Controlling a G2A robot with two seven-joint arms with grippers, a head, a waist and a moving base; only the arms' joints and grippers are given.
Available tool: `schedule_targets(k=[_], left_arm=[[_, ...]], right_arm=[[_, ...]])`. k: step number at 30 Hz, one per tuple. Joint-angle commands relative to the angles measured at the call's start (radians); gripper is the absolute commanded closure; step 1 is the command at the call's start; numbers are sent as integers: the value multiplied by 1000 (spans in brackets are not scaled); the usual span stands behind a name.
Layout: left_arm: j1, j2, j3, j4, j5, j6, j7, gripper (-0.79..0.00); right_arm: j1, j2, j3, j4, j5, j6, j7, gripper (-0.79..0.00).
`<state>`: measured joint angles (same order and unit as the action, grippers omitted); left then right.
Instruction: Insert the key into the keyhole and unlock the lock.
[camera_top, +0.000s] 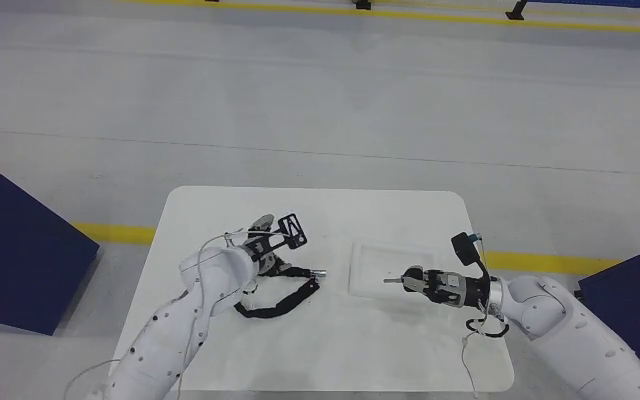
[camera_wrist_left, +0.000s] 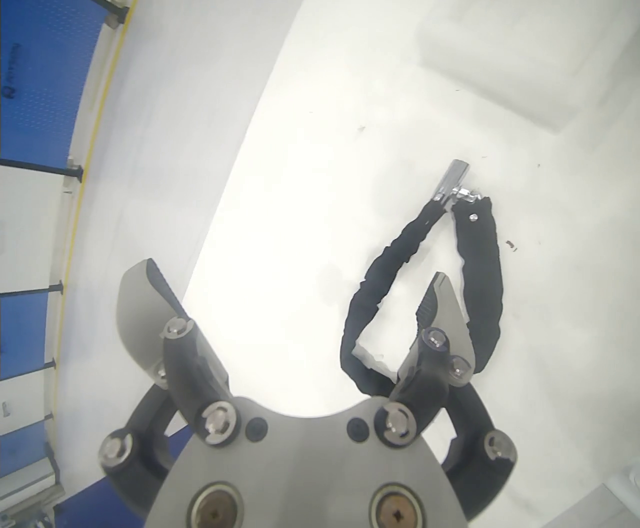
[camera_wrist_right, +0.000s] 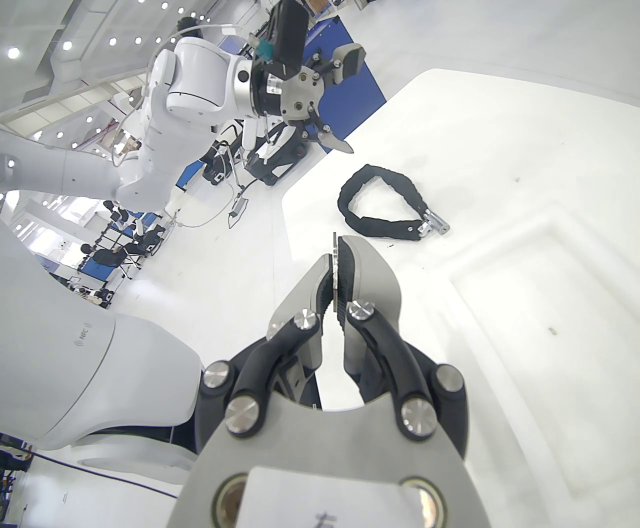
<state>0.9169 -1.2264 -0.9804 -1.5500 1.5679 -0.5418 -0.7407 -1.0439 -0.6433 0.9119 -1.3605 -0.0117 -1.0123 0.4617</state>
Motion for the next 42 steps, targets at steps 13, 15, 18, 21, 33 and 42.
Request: schedule_targets(k=[13, 15, 18, 21, 33, 42], left_arm=[[-276, -108, 231, 471, -218, -168, 12, -785], [-306, -124, 257, 539, -228, -177, 29, -785], [-346, -150, 295, 632, -234, -183, 57, -785], [-377, -175, 329, 714, -234, -184, 85, -723], [-447, -268, 426, 943, -230, -175, 176, -563], [-482, -306, 452, 1056, -216, -202, 227, -422]], right_arm=[[0, 0, 0, 0, 0, 0, 0, 0], [0, 0, 0, 0, 0, 0, 0, 0], [0, 0, 0, 0, 0, 0, 0, 0], [0, 0, 0, 0, 0, 0, 0, 0], [0, 0, 0, 0, 0, 0, 0, 0], [0, 0, 0, 0, 0, 0, 0, 0]])
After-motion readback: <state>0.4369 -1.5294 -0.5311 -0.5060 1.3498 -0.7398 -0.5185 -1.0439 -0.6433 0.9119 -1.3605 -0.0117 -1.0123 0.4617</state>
